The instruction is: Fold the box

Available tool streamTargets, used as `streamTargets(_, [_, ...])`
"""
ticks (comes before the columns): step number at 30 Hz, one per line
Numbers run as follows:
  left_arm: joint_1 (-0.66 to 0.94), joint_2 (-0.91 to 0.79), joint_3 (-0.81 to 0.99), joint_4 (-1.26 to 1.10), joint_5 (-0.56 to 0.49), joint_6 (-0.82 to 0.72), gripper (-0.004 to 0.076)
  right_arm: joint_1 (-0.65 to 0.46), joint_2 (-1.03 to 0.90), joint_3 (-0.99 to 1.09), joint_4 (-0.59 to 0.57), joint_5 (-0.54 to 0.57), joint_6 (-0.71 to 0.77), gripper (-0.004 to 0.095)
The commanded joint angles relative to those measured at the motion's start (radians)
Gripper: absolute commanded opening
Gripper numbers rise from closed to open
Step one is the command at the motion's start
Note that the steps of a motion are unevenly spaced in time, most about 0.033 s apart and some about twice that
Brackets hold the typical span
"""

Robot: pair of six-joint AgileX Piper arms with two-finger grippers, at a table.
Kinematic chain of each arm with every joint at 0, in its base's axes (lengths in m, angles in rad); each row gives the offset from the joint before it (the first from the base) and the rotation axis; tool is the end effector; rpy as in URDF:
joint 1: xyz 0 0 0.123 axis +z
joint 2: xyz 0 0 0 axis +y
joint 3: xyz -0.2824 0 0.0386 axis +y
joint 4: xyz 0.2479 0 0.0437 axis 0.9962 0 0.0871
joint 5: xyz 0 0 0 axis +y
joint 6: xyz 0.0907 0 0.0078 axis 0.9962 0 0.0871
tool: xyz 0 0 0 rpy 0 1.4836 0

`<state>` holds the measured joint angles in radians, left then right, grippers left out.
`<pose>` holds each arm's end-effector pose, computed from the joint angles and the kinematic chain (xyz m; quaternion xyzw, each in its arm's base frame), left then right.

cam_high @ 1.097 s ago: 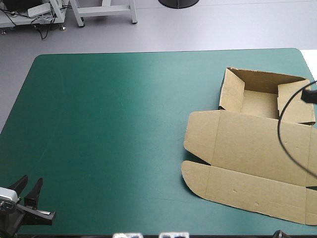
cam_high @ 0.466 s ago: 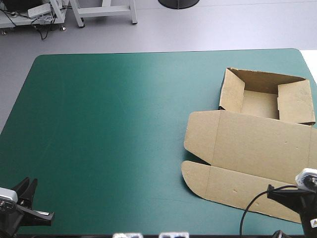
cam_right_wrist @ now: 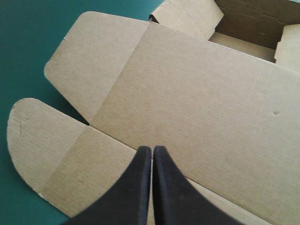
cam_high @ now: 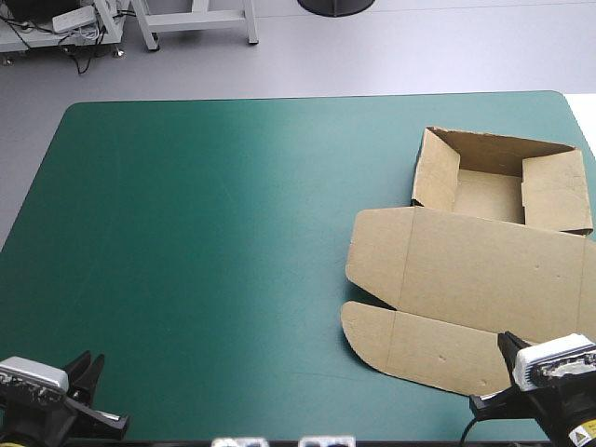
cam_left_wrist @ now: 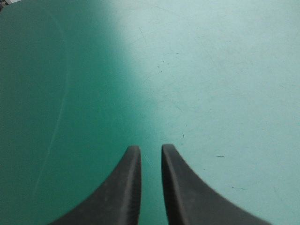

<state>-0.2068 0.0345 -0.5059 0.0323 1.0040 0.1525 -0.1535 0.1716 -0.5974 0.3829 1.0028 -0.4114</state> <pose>0.0027 0.0020 0.2835 0.1512 0.8321 0.0017 0.5336 0.0178 0.0263 0.3134 -0.1031 0.8355 0.0419 0.5382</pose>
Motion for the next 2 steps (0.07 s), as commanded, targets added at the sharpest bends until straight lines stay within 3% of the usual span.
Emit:
streamTargets(1, [-0.001, -0.029, -0.016, -0.019, -0.081, 0.005, 0.0102, 0.057, 0.013, -0.021, 0.003, -0.095, 0.007, 0.0])
streamTargets(2, [-0.001, -0.042, -0.016, -0.019, -0.078, 0.005, 0.0095, 0.063, 0.013, -0.021, 0.003, -0.097, 0.014, 0.0])
